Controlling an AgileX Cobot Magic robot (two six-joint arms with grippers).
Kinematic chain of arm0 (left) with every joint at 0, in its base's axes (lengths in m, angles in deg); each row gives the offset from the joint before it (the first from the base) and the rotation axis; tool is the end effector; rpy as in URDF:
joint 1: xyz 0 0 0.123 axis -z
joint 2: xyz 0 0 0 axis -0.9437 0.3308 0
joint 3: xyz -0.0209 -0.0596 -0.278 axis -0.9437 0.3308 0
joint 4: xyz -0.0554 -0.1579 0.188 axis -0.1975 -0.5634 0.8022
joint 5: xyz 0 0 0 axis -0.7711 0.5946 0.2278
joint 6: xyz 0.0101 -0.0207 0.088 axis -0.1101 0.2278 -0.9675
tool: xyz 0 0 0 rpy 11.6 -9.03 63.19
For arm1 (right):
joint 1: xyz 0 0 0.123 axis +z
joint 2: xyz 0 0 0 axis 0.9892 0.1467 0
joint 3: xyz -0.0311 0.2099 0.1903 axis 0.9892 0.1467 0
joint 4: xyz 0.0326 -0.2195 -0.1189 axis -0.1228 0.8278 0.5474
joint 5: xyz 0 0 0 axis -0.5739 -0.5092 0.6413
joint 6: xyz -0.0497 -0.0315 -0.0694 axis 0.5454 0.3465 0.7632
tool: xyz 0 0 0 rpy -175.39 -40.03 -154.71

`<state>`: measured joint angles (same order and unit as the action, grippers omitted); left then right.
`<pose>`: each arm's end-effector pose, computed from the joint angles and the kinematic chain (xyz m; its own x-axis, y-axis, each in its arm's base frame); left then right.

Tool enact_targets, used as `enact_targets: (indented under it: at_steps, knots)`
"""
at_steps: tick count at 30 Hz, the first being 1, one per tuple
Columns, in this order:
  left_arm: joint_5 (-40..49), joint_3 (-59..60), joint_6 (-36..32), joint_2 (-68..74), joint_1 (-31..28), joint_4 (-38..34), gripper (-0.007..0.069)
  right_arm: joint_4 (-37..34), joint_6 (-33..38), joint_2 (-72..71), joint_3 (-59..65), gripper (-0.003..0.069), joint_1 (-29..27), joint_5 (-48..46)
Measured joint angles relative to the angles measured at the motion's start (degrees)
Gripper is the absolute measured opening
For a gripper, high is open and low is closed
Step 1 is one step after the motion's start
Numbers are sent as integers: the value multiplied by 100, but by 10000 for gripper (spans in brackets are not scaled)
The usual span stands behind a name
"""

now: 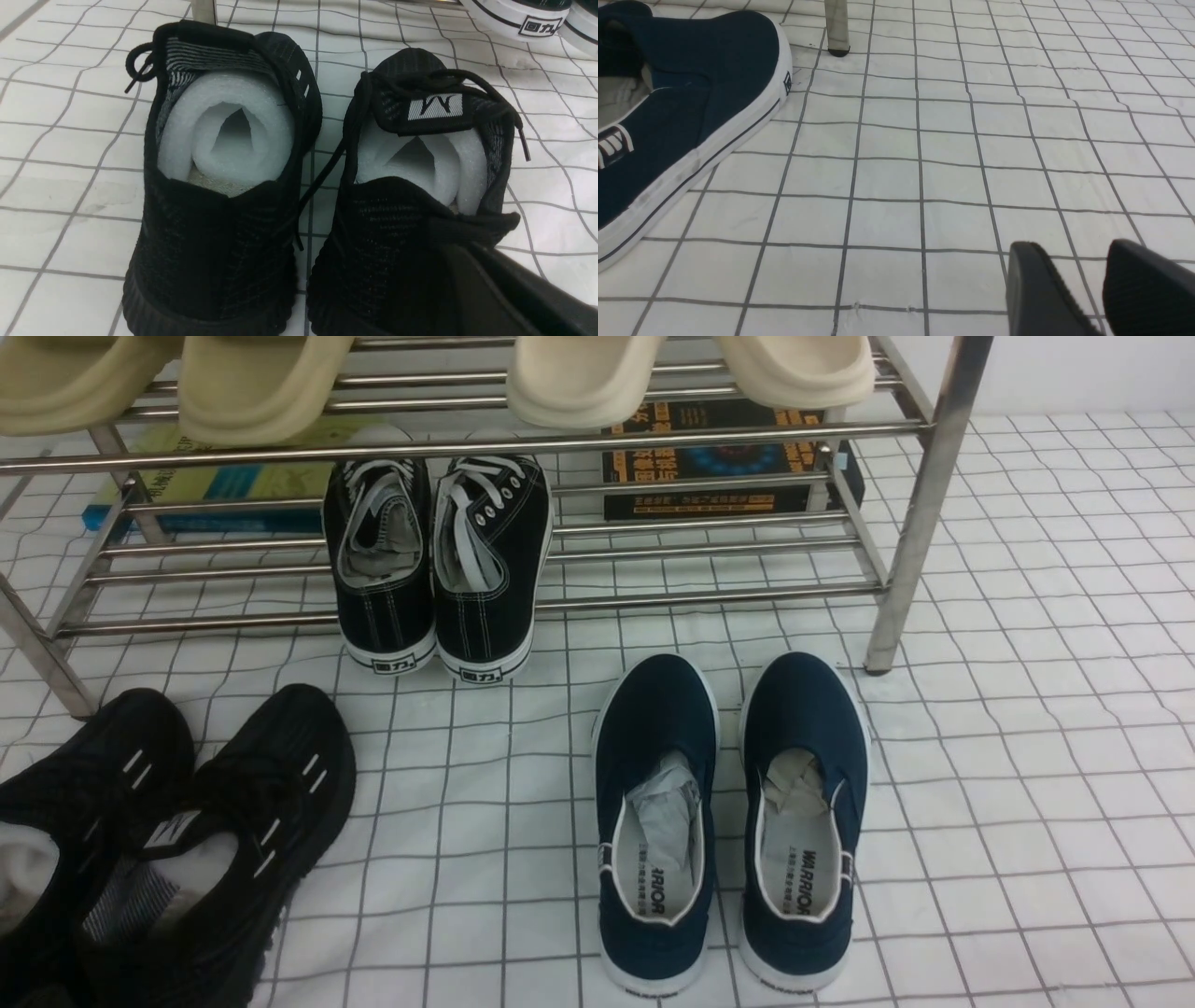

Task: Take the shoes off the shelf with your hand from the white checkered tablecloth.

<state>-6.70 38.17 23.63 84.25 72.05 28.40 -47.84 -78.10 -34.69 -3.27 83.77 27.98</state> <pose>0.0525 0.0022 0.1718 -0.2894 -0.0901 -0.9530 -0.0406 0.9958 -0.0818 0.0520 0.0007 0.1739 -0.3017 -0.0370 -0.9527 -0.0322 0.9991 -0.0286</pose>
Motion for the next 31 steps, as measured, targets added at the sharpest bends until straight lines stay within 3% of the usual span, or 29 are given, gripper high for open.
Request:
enact_targets:
  at_steps: [31]
  knots:
    - [5,0,0,0,0,0,72,0,0,0,0,239,0,0]
